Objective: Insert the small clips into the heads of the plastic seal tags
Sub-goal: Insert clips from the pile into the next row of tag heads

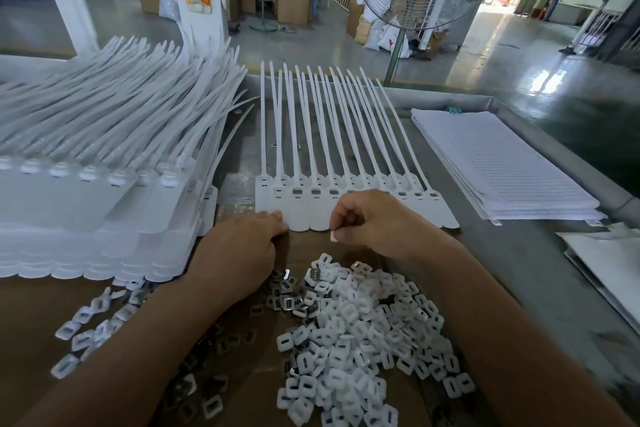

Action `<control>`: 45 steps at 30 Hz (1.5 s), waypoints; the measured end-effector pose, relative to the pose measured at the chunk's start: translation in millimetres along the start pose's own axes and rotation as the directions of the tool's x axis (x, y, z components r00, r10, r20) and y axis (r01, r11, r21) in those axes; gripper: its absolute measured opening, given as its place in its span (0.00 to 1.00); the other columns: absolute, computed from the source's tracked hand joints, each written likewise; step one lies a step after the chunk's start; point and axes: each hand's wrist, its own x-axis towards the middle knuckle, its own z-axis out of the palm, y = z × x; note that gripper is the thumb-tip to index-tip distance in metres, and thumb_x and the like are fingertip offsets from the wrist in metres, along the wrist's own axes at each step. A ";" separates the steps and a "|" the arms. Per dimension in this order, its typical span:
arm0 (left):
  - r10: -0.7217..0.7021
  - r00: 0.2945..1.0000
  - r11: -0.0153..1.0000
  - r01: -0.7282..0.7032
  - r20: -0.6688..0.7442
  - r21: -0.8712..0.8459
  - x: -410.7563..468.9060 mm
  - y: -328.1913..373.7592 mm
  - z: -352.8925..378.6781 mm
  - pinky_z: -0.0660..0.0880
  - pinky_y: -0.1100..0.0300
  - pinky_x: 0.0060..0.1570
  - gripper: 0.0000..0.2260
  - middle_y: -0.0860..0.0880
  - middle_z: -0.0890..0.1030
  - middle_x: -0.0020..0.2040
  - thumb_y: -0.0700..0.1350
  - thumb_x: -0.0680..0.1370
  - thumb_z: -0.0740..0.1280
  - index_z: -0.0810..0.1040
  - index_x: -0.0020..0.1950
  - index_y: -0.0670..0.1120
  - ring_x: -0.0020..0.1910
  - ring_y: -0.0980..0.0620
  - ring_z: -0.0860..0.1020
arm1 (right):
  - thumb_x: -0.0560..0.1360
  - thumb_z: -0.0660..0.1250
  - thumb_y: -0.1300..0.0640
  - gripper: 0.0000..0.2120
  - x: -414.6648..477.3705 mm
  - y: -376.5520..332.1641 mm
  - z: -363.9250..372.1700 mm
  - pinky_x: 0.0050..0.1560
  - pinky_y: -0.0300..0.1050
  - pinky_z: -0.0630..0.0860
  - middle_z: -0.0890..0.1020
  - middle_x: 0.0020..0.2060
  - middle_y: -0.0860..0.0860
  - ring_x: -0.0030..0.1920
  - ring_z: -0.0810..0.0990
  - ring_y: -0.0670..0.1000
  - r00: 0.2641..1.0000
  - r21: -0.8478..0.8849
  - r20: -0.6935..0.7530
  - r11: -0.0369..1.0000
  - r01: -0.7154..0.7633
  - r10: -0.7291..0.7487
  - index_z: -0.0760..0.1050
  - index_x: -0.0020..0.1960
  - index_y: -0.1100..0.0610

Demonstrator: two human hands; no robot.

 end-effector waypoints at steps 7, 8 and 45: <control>0.017 1.000 1.000 -0.017 -0.011 -0.003 0.5 -0.8 -0.4 0.57 0.62 0.68 0.23 0.59 0.62 0.72 0.38 0.76 0.56 0.66 0.69 0.54 0.71 0.58 0.60 | 0.76 0.63 0.60 0.09 23.7 -5.0 3.6 0.40 0.35 0.73 0.78 0.37 0.45 0.41 0.78 0.44 0.996 0.008 -0.089 1.000 -0.017 0.018 0.71 0.39 0.50; 0.019 1.000 1.000 -0.019 -0.020 -0.004 0.3 -0.8 -0.7 0.58 0.62 0.67 0.22 0.58 0.63 0.71 0.38 0.76 0.56 0.67 0.69 0.54 0.70 0.58 0.62 | 0.76 0.63 0.61 0.10 26.8 -5.7 4.5 0.39 0.35 0.73 0.78 0.37 0.46 0.40 0.78 0.44 0.995 0.016 -0.102 1.000 -0.018 0.019 0.71 0.39 0.50; 0.042 0.998 0.999 -0.043 -0.039 -0.016 -1.6 -1.2 -1.5 0.61 0.60 0.66 0.20 0.57 0.65 0.71 0.39 0.77 0.56 0.70 0.67 0.54 0.70 0.56 0.63 | 0.71 0.70 0.60 0.08 97.9 -6.9 26.6 0.40 0.40 0.67 0.76 0.45 0.47 0.47 0.74 0.48 0.952 -0.055 -0.279 0.988 -0.145 0.124 0.74 0.44 0.51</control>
